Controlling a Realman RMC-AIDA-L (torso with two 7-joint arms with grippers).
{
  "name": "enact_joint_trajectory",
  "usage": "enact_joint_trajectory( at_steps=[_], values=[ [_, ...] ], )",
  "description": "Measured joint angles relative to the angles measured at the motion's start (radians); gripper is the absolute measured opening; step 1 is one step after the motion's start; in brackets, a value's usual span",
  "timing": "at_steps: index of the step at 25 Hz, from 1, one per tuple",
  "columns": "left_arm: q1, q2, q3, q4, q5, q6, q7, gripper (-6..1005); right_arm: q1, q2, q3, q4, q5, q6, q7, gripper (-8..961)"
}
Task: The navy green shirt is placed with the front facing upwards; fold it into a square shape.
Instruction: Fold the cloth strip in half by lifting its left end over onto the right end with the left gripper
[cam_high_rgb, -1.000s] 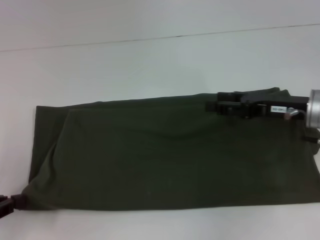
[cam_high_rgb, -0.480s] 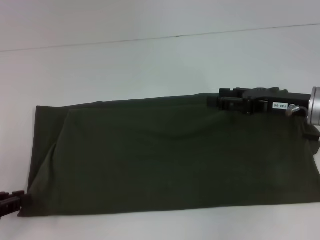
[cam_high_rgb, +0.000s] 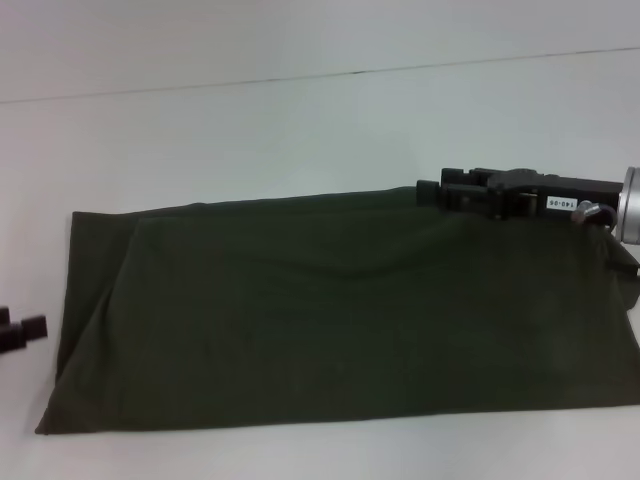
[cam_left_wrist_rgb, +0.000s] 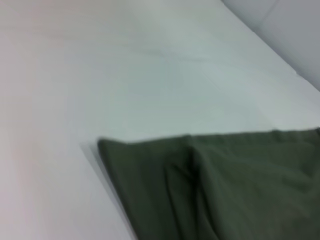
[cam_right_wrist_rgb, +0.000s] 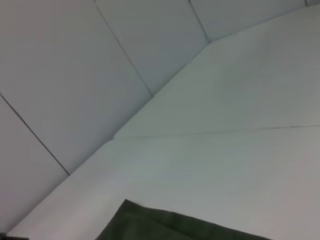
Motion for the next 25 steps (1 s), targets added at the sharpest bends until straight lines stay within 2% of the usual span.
enact_joint_trajectory(
  at_steps=[9,11,19,22,25],
  values=[
    [-0.122,0.054,0.009,-0.115,0.032,-0.133,-0.03,815,0.005,0.007,-0.017,0.0,0.012,0.035,0.024,784],
    [-0.14,0.056,0.019,-0.122,0.05,-0.16,-0.045,821,0.006,0.008,-0.029,0.002,0.011,0.043,0.029,785],
    [-0.162,0.054,0.156,-0.127,0.073,-0.274,-0.128,852,0.002,0.004,-0.052,0.0,0.012,0.035,0.056,796],
    [-0.173,0.054,0.167,-0.139,0.085,-0.277,-0.136,855,-0.001,0.0,-0.047,-0.006,0.015,0.037,0.067,807],
    [-0.184,0.058,0.174,-0.155,0.104,-0.275,-0.152,852,-0.001,-0.002,-0.042,-0.01,0.023,0.033,0.068,863]
  ],
)
